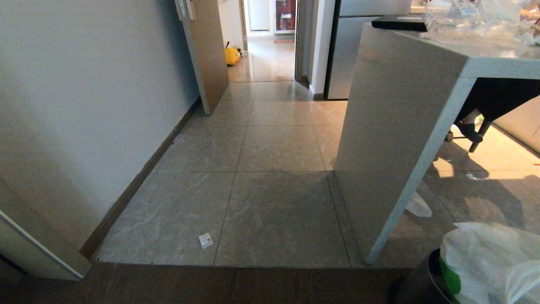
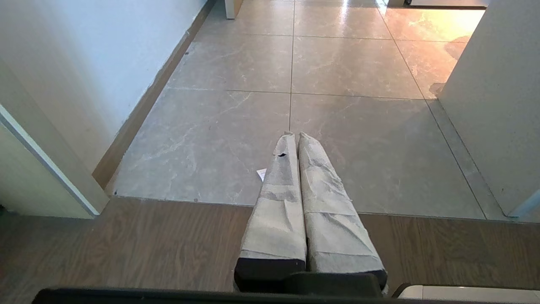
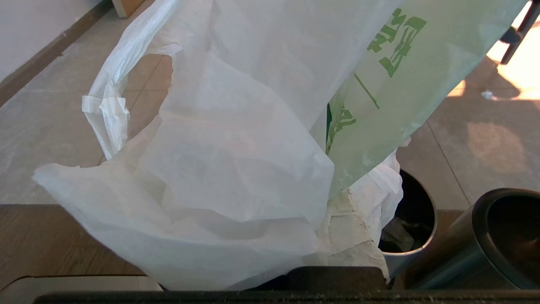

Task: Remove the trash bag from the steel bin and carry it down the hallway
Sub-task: Put the trash bag at the door

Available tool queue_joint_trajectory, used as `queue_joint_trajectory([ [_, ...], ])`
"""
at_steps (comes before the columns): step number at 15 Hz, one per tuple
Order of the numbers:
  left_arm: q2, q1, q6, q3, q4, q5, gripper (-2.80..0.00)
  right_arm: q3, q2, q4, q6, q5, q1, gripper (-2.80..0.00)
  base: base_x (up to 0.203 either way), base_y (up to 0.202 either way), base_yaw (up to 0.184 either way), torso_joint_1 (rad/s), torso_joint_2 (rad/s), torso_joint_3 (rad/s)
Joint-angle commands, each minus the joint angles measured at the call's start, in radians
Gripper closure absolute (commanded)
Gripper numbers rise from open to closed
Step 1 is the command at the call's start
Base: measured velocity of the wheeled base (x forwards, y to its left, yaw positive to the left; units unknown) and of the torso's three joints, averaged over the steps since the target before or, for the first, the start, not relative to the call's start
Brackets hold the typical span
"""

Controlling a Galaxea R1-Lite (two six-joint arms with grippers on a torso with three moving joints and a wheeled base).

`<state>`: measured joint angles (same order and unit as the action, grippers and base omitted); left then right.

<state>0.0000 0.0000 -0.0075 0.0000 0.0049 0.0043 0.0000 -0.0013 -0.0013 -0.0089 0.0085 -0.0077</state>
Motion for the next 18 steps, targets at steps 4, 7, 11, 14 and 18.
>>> queue_joint_trajectory([
  [4,0.0,0.0,0.0,0.0,0.0,0.0,0.0,0.0,0.001,0.0,0.0,0.001,0.0,0.0,0.0,0.0,0.0,0.002,0.0,0.046],
  [7,0.0,0.0,0.004,0.0,0.0,0.0,0.0,0.0,0.001,0.0,0.0,0.0,0.0,0.0,0.0,0.0,0.0,0.0,0.0,0.0],
  [11,0.0,0.0,0.004,0.0,0.0,0.0,0.0,0.0,0.001,0.0,0.0,0.0,0.0,0.0,0.0,0.0,0.0,0.0,0.0,0.0],
  [14,0.0,0.0,0.003,0.0,0.0,0.0,0.0,0.0,0.001,0.0,0.0,-0.001,0.0,0.0,0.0,0.0,0.0,0.0,0.0,0.0],
  [18,0.0,0.0,0.003,0.0,0.0,0.0,0.0,0.0,0.001,0.0,0.0,-0.001,0.0,0.0,0.0,0.0,0.0,0.0,0.0,0.0],
])
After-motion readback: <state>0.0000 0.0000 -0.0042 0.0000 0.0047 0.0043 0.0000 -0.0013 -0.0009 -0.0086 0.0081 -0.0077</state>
